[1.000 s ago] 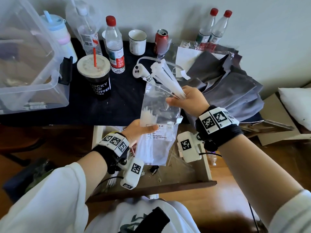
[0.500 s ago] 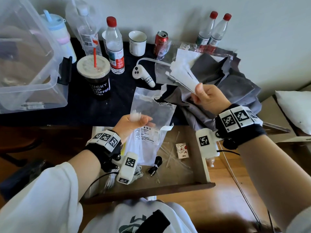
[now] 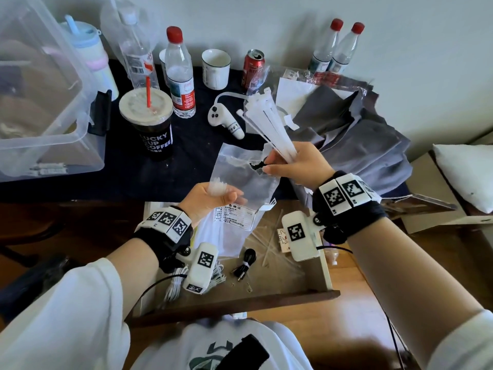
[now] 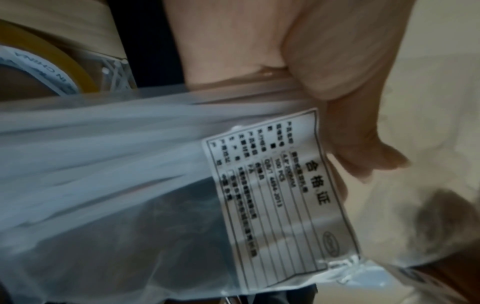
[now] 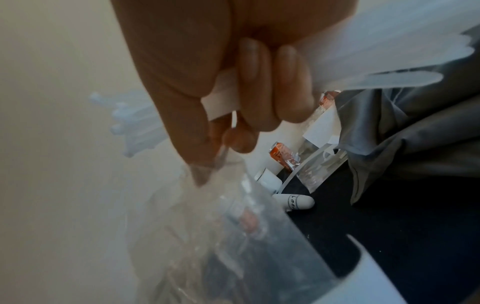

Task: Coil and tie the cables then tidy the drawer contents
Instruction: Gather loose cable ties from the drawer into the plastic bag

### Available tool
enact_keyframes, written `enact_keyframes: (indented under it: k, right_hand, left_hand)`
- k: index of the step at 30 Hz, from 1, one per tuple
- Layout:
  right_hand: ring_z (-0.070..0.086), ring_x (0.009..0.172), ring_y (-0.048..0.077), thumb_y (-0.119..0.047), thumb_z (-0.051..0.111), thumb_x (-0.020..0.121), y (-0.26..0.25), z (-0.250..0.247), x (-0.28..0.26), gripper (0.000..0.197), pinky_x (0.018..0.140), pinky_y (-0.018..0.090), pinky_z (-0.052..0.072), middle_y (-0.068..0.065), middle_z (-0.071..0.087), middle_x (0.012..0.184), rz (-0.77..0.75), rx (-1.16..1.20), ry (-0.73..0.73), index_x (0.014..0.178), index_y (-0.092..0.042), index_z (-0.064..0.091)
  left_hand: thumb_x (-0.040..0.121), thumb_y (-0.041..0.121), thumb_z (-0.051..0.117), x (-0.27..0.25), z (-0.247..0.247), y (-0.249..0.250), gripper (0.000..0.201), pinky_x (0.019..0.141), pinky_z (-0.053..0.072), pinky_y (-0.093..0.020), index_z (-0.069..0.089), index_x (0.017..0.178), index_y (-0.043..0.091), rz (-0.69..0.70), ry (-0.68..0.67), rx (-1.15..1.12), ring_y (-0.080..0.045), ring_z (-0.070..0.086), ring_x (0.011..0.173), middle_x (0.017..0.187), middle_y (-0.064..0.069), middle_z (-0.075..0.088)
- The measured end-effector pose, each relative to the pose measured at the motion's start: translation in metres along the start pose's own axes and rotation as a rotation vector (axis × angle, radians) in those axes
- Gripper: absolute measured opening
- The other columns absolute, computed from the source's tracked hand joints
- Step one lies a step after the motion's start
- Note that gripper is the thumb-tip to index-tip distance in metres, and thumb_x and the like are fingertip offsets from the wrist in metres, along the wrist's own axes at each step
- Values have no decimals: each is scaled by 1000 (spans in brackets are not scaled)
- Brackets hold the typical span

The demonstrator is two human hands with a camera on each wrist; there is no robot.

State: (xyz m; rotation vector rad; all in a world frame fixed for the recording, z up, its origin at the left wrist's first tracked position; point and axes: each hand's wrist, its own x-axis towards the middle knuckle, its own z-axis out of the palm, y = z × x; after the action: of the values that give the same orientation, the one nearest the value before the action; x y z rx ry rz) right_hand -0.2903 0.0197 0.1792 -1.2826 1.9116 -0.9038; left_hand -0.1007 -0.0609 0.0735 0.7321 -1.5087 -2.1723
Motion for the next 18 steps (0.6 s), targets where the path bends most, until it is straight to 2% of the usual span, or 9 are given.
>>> enact_keyframes:
  k: [3,6,7,8,9,11,14,16,18]
  right_hand:
    - [53,55,-4,7,71,71,-2,0,0,29,65,12,45,-6,60,65,-11,-70,-41,64,-19,60]
    - [58,65,5,5,67,71,-3,1,1,28,71,24,49,5,70,72,49,-162,-122,62,-22,68]
    - [56,63,5,0,69,72,-5,2,1,23,68,24,48,3,71,71,79,-228,-162,67,-23,71]
    - [52,54,0,-6,71,74,-6,4,1,16,59,17,44,-5,68,62,109,-275,-194,74,-22,73]
    - [48,45,-1,-11,73,75,-7,5,1,11,49,11,37,-13,60,48,135,-301,-209,81,-20,74]
    - [42,33,-1,-13,75,76,-6,7,0,9,37,8,28,-16,49,35,186,-303,-214,84,-15,73]
    - [46,43,0,-6,75,73,-5,8,-1,14,39,8,32,-12,55,50,208,-317,-196,78,-16,68]
    - [47,48,1,-1,75,71,-4,8,-3,17,40,7,33,-8,56,57,212,-325,-192,78,-15,67]
    - [44,37,0,1,76,71,-5,9,-5,18,36,7,29,-12,51,46,216,-295,-226,86,-8,70]
  left_hand:
    - [36,64,84,-1,-2,-1,74,72,48,-11,70,84,10,6,-11,36,-8,70,82,78,-3,75]
    - [42,70,78,-2,-2,-2,66,74,47,-8,72,81,18,-1,-38,90,-5,69,89,84,1,75]
    - [44,71,76,-3,-1,-2,62,74,46,-7,74,79,21,-6,-50,101,-4,68,91,87,2,75]
    - [46,72,74,-4,0,-2,60,75,45,-6,74,79,22,-8,-56,111,-2,67,93,89,5,75]
    - [48,71,73,-4,0,-4,61,77,44,-6,73,85,23,-4,-66,120,-1,66,95,91,6,74]
    - [48,72,72,-3,2,-6,62,84,45,-10,70,92,27,-9,-89,152,-3,65,98,95,4,74]
    - [31,77,76,-2,4,-4,70,90,48,-24,70,83,30,-75,-71,210,-11,63,95,97,0,71]
    - [32,71,82,0,6,0,85,83,48,-19,65,101,23,-118,-171,197,-7,65,96,97,12,72]
    - [47,60,84,0,10,7,92,85,47,-16,52,125,22,-131,-340,158,-3,59,112,116,18,65]
